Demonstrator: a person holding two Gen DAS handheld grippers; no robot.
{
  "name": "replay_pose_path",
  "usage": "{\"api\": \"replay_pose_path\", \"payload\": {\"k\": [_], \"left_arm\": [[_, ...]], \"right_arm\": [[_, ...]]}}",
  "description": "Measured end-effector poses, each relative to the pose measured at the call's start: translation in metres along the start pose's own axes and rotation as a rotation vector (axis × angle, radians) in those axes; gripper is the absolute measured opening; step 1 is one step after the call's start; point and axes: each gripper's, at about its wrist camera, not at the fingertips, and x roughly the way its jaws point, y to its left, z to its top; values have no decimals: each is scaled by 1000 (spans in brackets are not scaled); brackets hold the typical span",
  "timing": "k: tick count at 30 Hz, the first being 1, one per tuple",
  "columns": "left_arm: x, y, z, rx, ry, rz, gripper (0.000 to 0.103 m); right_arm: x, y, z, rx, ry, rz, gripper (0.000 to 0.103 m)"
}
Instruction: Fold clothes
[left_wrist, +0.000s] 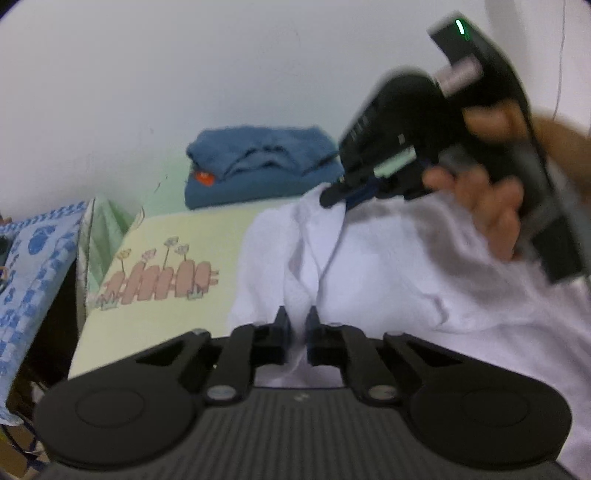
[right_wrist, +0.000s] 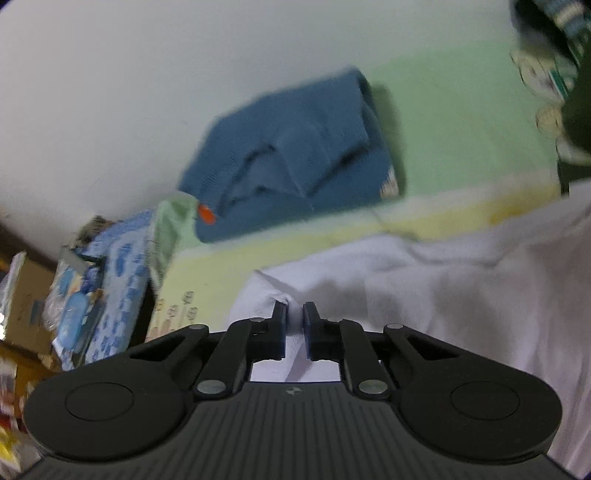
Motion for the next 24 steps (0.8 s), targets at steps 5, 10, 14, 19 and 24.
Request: {"api": "replay_pose_path", "payload": {"k": [5,10,14,19,24], "left_arm": [[-10,-15,-5,49,6,-67,3],[0,-37,-15,111,45,-82,3],[5,-46,-17,133,64,-67,4],[8,-45,-18,135,80,-52,5],[2,-43,-12,130,68,-19,5]], "right_arm": [[-17,-18,-5,-5,-9,-59,46],[-29,-38,-12,154,42,33,49],[-21,-33,-19,130,47,10,49],[-12,-30,-26,38,4,-31,29],[-16,-23,-27,-48,-34,-54,4]]}}
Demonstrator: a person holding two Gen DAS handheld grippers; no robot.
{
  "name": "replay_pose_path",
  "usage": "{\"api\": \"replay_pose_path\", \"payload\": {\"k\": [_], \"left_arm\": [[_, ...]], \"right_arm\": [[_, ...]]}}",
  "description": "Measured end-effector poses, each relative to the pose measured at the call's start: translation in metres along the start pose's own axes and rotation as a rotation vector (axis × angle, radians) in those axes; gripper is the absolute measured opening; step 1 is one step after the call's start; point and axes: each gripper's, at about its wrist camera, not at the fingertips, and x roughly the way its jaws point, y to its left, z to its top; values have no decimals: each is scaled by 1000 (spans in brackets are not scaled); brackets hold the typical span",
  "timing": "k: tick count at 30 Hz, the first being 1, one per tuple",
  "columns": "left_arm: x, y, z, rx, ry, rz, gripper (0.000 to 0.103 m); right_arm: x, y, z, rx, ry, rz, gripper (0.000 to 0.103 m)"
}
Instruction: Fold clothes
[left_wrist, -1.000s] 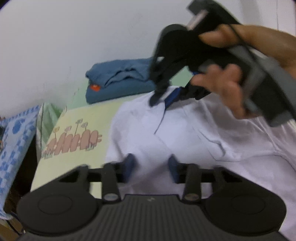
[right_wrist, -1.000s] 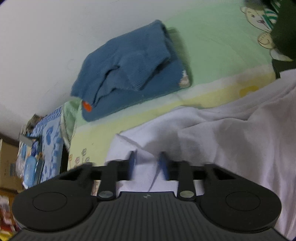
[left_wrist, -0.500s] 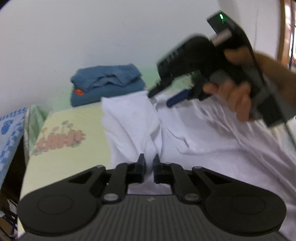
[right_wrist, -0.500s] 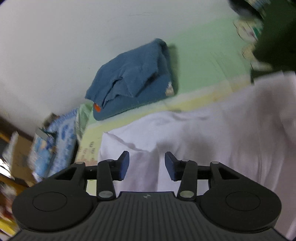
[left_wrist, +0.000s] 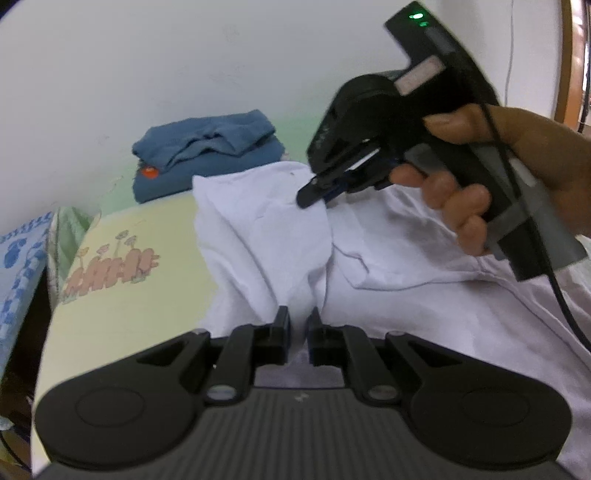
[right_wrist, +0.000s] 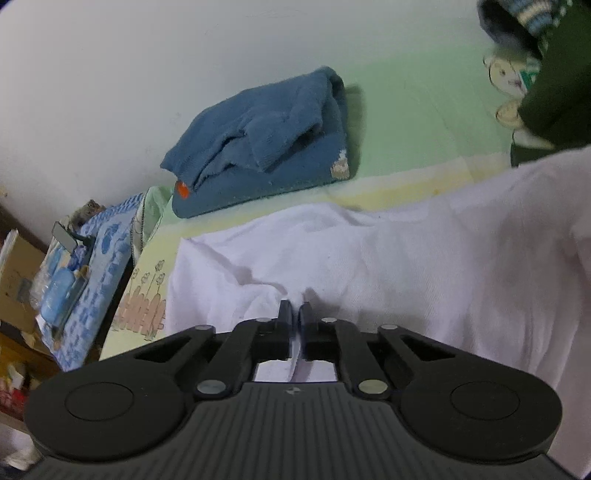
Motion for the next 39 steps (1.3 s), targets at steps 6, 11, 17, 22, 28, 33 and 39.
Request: {"api": "replay_pose_path", "payload": {"k": [6,11,17,22,28,33,39], "left_arm": [[-19,-5,21,-38,-47,-39,5],[-24,-29,37,-80,-72,-107,5],[-14,-67,50,-96,-57,-116,5],[1,-92,54,-130,-23,-127,5],[21,-118,54,-108,28,-122,5],[32,-133,51,-110,72,-115,5],[44,-143,45,-71,90,-84,8]], "right_arm": [[-34,14,16,-70,-109,46,4],[-59,10,32,-99,-162,44,4],[-75,-19,42,-50,-188,12,4],[-79,-47,41,-12,-188,-24,4],[-75,-74,37,0,-179,-61,4],[-64,-93,32,3,-154,-96,4],[-47,-107,24,-11,-123,-138,4]]}}
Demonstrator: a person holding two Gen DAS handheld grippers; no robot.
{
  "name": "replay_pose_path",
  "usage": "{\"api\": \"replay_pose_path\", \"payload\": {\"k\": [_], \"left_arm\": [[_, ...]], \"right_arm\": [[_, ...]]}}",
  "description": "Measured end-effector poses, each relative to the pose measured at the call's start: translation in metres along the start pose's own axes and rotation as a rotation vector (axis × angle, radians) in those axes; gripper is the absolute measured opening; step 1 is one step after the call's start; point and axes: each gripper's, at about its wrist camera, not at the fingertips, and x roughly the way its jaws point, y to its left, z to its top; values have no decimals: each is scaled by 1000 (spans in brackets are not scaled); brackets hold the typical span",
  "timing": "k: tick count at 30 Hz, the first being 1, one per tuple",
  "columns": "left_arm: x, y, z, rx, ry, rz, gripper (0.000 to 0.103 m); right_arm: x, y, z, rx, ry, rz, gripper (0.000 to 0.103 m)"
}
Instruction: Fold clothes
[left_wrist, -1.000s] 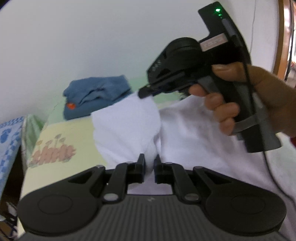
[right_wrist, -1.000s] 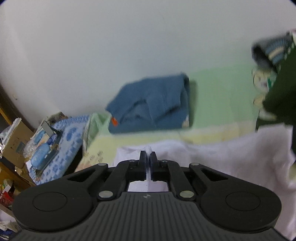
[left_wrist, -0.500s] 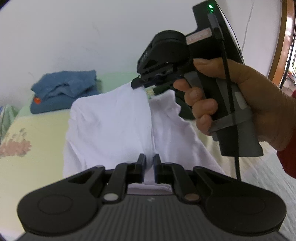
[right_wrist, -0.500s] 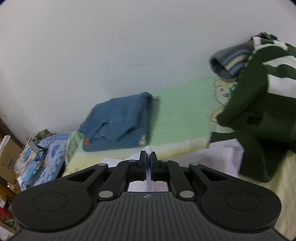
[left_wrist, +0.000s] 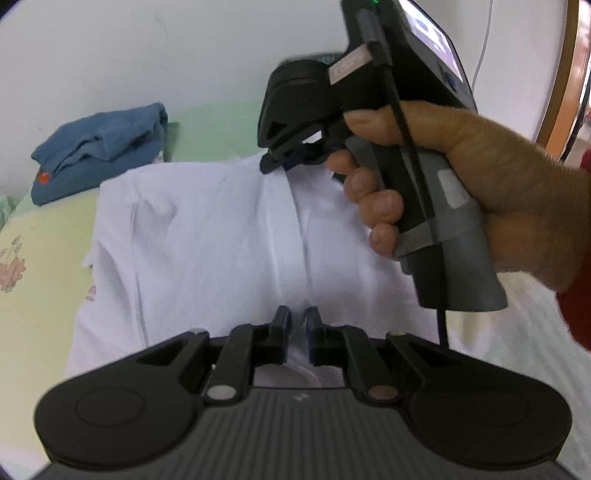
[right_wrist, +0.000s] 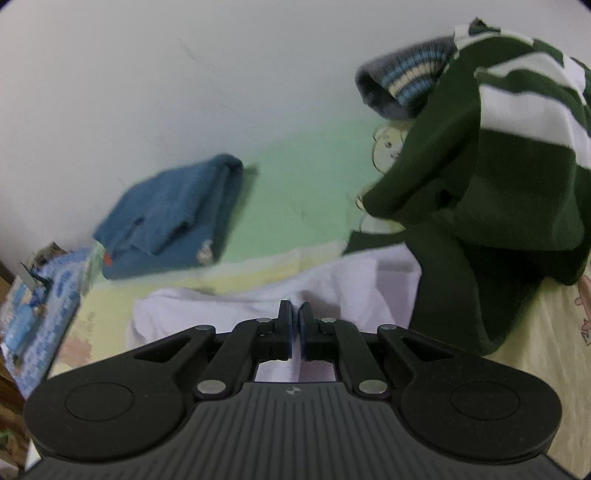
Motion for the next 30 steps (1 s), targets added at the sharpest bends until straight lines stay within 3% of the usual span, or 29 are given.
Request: {"api": "replay_pose_path", "payload": {"k": [2,3,4,6,8,10,13,15,18,21,23,28,30], "left_arm": [[-3,-1,0,17,-1,-12,17],[-5,-1,-1,25,0,-17,26],[-9,-2,-2,35,-1,-21,27],[-23,3,-6,38,-23,-28,27],[-44,9,-11,24,-56,-27,28],[-66,21,-19,2,-99,6,36],[-85,39,-31,-33,-121,91,47],[-79,54,-36,-75,-89,124,47],[-68,69,-44,-126,-36,153,47],[-65,74,-52,-166,-12,149,47],[-69,70,-57,-179,-15,143,48],[-74,61,-68,-172,-29,132,58],[-74,58,-67,-158,-29,134,60]], "right_arm": [[4,-1,-3,-22,13,-7,4],[3,1,-2,-46,14,-8,5],[1,3,-2,-71,15,-10,7],[-6,7,3,-112,-11,-20,20],[-17,16,12,-182,-58,14,24],[-21,32,19,-270,-77,85,23],[-11,67,23,-405,-43,186,32],[7,94,16,-512,-5,227,35],[37,126,-5,-660,37,224,35],[54,140,-17,-719,49,222,40],[61,142,-19,-718,25,197,39],[54,122,1,-536,-29,229,35],[54,124,3,-555,-17,247,35]]}}
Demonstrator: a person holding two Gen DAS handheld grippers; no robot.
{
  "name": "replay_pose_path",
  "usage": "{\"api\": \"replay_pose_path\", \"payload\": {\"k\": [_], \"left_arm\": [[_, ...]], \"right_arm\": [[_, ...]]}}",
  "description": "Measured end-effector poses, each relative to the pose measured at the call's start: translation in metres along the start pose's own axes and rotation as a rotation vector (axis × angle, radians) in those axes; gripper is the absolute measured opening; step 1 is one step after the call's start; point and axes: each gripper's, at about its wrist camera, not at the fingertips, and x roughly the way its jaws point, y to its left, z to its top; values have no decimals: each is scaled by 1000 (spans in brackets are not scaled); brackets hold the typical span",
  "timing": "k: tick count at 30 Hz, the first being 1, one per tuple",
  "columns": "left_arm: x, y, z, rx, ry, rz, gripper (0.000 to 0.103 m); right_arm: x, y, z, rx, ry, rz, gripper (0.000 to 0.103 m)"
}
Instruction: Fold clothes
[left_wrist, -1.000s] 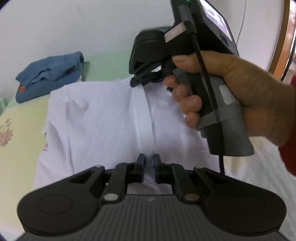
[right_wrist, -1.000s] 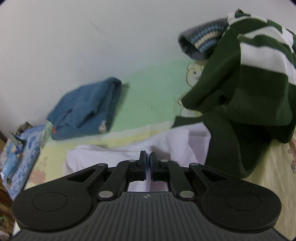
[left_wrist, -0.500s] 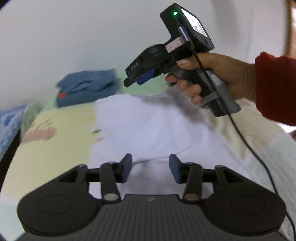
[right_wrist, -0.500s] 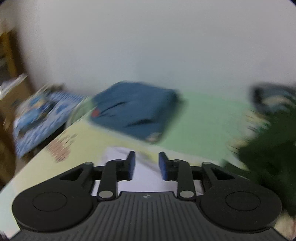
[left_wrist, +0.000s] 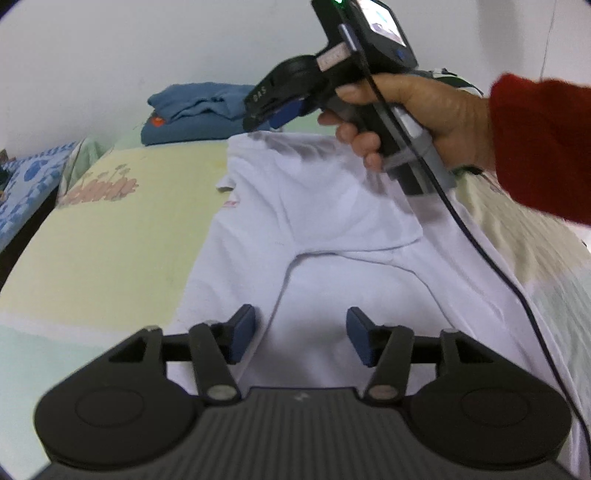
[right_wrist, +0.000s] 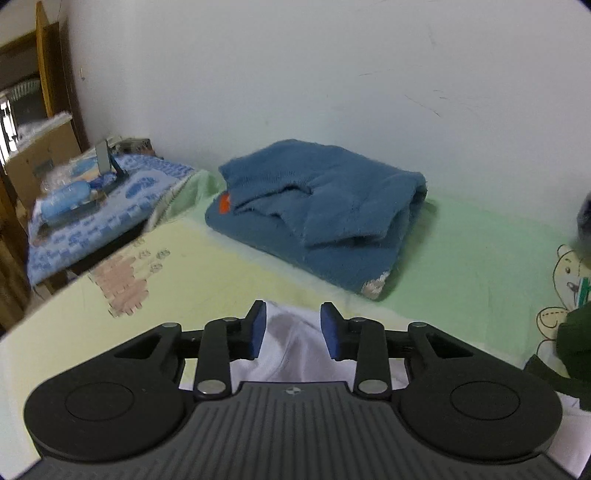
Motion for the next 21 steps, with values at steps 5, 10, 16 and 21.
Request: {"api": "replay_pose_path", "payload": {"k": [5,10,16,21], "left_arm": [[-1,-2,-2,8,-4,-3,62],[-2,-3,-4,16,-9,-6,65],[-1,-8,-7,34,-16,-5,71],[-4,-3,-2,20,-2,-20,70]], "right_arm": [[15,9,-1,-76,77,12,34],[13,-3,2,15,36,-60,6],[26,-15,-10,88,70,-115,4],[-6,-20,-6,199,0,-126,38]]}}
